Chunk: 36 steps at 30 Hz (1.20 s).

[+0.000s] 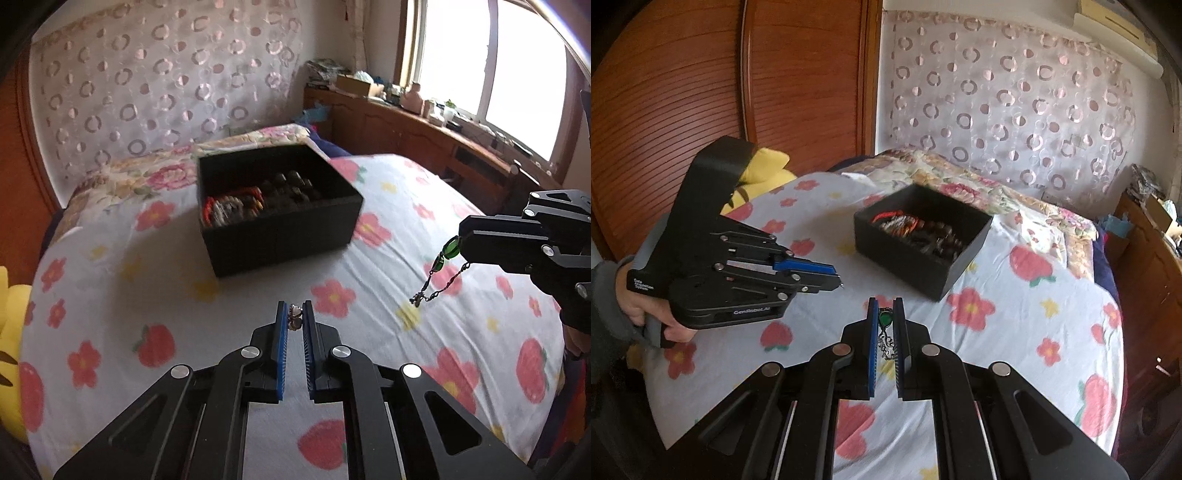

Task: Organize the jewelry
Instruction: 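Carry the green pendant and small ring into the black box and open both grippers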

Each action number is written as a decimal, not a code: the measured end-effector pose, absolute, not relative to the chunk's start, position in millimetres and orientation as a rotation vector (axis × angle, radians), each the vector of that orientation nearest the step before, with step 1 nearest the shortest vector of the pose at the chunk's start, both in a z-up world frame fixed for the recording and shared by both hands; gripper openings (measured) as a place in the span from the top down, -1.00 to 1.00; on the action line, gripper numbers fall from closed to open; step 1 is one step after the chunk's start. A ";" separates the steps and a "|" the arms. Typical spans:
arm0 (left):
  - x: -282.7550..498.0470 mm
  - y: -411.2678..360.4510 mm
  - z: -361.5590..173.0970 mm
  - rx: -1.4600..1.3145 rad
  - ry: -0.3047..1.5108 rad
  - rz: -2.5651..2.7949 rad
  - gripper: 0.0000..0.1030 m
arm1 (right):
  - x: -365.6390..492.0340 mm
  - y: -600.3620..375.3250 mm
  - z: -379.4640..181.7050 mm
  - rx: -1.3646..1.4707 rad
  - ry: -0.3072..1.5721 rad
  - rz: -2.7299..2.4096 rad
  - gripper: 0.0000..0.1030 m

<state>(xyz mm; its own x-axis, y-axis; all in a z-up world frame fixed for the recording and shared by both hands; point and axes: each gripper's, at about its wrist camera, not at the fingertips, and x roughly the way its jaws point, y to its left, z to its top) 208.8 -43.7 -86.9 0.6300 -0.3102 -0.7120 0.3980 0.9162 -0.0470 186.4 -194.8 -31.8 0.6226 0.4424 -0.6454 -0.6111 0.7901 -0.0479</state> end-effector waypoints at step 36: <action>286.0 -34.8 -47.9 0.063 0.724 -0.294 0.66 | 287.2 -188.7 -11.7 -0.145 0.674 0.517 0.75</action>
